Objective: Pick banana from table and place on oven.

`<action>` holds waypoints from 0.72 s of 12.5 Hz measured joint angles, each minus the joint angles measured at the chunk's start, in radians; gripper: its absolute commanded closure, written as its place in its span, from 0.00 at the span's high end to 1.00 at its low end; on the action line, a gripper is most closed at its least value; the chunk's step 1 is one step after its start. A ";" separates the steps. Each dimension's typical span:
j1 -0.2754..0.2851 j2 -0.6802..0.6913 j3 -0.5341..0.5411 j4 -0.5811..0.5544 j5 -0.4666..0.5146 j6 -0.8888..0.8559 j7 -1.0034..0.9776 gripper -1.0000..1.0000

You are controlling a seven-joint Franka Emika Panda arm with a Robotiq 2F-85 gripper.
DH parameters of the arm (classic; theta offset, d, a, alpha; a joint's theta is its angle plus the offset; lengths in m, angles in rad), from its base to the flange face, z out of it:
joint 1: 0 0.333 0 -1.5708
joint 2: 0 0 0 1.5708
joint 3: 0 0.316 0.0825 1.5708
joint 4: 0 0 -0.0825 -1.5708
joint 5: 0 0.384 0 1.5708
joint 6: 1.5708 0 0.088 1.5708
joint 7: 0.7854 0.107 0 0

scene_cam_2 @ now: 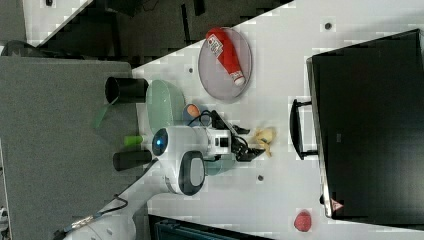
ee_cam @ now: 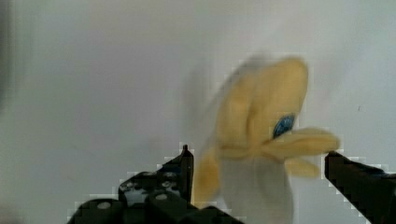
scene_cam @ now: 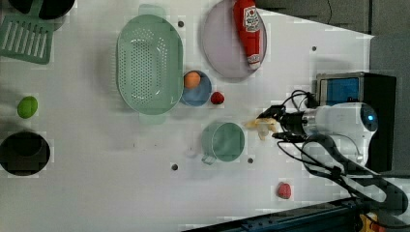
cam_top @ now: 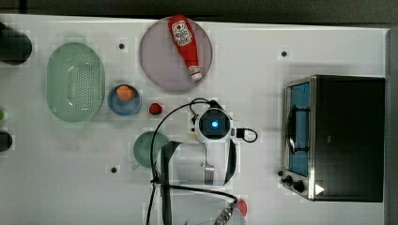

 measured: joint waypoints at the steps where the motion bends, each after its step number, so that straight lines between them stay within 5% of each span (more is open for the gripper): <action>1: 0.002 0.011 0.005 -0.002 -0.001 -0.002 0.000 0.71; 5: 0.013 0.010 0.000 -0.002 -0.010 0.010 0.001 0.26; 9: -0.009 0.005 0.006 -0.010 0.001 0.017 0.001 0.25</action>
